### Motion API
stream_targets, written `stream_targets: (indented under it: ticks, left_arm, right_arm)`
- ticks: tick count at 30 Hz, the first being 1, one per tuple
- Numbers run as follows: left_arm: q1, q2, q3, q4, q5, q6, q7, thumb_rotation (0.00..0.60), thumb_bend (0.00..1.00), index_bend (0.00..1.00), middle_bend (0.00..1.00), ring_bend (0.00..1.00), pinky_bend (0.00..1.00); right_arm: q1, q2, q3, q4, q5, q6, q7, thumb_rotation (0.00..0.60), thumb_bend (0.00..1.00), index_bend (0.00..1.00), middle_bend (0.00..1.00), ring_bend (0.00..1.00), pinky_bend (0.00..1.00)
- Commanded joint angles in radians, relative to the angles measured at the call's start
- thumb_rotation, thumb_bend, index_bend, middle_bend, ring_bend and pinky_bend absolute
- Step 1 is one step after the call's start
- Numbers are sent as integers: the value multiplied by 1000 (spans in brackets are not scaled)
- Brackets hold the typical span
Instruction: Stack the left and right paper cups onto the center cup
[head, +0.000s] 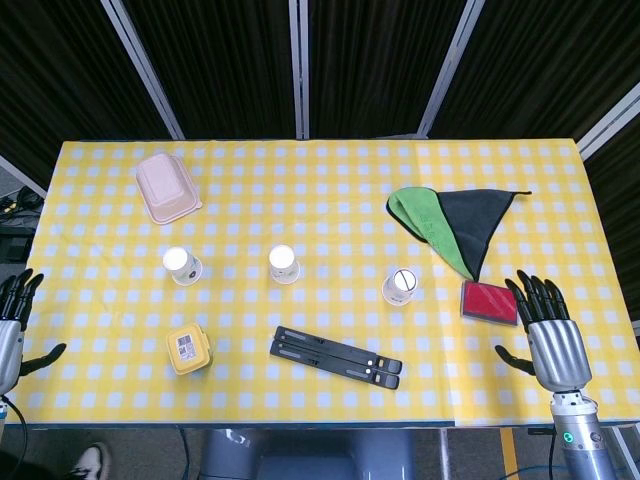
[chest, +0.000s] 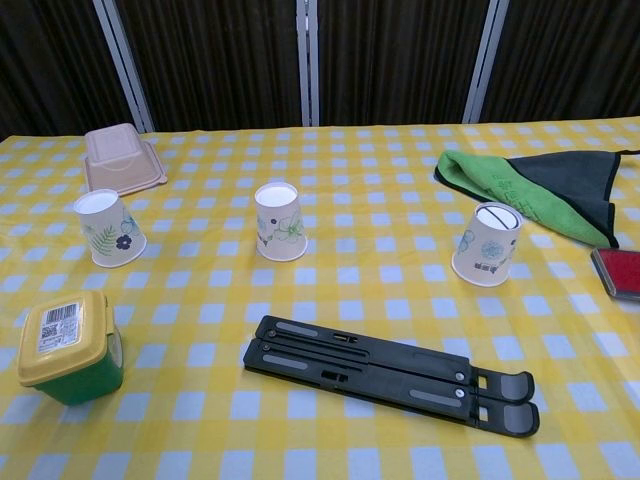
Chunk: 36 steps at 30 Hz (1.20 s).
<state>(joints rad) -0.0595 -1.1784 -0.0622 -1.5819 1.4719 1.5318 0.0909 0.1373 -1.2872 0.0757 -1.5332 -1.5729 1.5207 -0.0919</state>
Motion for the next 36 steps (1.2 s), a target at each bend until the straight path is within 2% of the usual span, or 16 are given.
stream_targets:
  ticks: [1, 14, 20, 23, 26, 30, 36]
  left_arm:
    - [0, 0, 0, 0, 0, 0, 0, 600, 0, 0, 0, 0, 0]
    - [-13, -4, 3, -8, 15, -13, 10, 600, 0, 0, 0, 0, 0]
    - [-46, 12, -27, -39, 8, -33, 37, 600, 1, 0, 0, 0, 0]
    - [-87, 32, -58, -73, -24, -88, 46, 600, 2, 26, 0, 0, 0]
    - [-130, 60, -85, -99, -64, -155, 76, 600, 5, 142, 0, 0, 0]
    - [-206, 88, -128, -134, -147, -266, 161, 600, 9, 228, 0, 0, 0]
    - [-328, 102, -185, -153, -327, -468, 206, 600, 91, 263, 0, 0, 0]
  right_arm:
    - [0, 0, 0, 0, 0, 1, 1, 600, 0, 10, 0, 0, 0]
    - [-4, 7, 1, -4, 5, 3, 11, 600, 0, 11, 0, 0, 0]
    - [-6, 12, 6, -8, 15, 2, 25, 600, 0, 10, 0, 0, 0]
    - [-4, 15, 5, -8, 14, 0, 33, 600, 0, 12, 0, 0, 0]
    - [-3, 18, 4, -10, 11, -3, 40, 600, 0, 14, 0, 0, 0]
    - [-3, 22, 2, -14, 7, -2, 51, 600, 0, 14, 0, 0, 0]
    - [-4, 30, 4, -18, 9, -1, 69, 600, 0, 15, 0, 0, 0]
